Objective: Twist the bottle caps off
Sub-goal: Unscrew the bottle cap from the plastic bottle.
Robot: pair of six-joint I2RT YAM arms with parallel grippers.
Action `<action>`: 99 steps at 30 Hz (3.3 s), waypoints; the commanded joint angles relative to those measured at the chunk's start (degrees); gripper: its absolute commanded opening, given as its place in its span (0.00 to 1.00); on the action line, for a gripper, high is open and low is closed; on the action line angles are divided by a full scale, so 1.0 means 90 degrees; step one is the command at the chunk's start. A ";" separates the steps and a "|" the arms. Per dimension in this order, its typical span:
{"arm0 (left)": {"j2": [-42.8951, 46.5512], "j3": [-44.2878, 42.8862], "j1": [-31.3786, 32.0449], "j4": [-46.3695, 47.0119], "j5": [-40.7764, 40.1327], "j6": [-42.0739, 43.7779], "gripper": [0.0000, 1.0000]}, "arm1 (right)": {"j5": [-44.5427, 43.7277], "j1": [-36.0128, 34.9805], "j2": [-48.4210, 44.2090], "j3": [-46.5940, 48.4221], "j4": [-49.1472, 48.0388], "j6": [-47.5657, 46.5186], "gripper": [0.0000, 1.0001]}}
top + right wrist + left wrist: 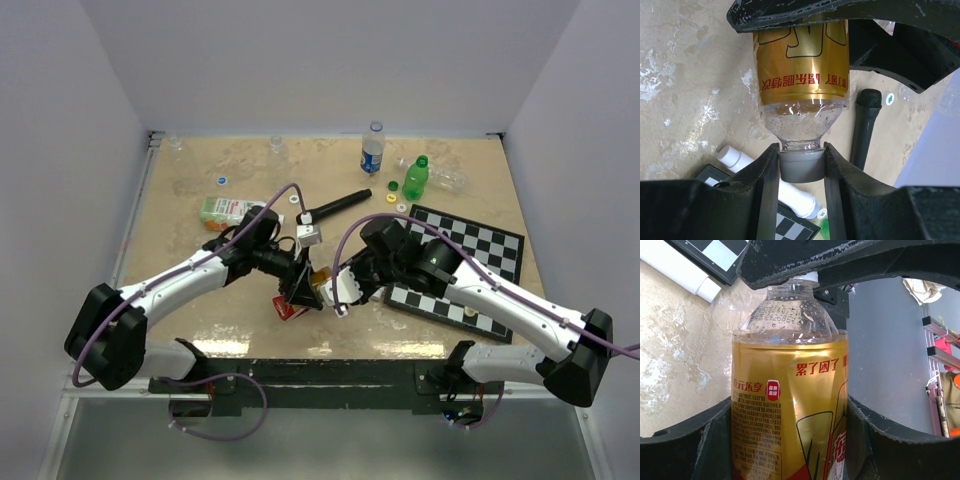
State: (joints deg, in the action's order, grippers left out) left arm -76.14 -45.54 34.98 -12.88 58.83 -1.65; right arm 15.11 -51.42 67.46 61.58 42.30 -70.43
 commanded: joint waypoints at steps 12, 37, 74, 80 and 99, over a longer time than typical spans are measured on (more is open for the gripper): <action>0.0169 -0.0126 0.0049 -0.0170 -0.0930 0.0154 0.00 | -0.0254 0.0108 0.0209 -0.0036 -0.1185 0.0960 0.66; 0.1594 0.0479 0.0058 0.0318 -0.3381 0.0867 0.00 | 0.1085 0.2148 -0.0611 -0.0066 -0.1096 0.1779 0.98; 0.2854 0.1095 0.0049 0.0953 -0.5443 0.1316 0.00 | 0.4267 0.3526 0.1352 0.1517 -0.1165 0.3793 0.98; 0.2845 0.1105 0.0049 0.0973 -0.5404 0.1316 0.00 | 0.4590 0.3526 0.1361 0.1478 -0.1117 0.3715 0.98; 0.2825 0.1163 0.0058 0.1021 -0.5160 0.1355 0.00 | 0.4922 0.3526 0.1655 0.1752 -0.0169 0.3519 0.98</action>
State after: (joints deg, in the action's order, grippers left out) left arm -51.18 -35.73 35.29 -6.90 10.70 9.39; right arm 56.75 -19.81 82.00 75.33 38.13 -37.82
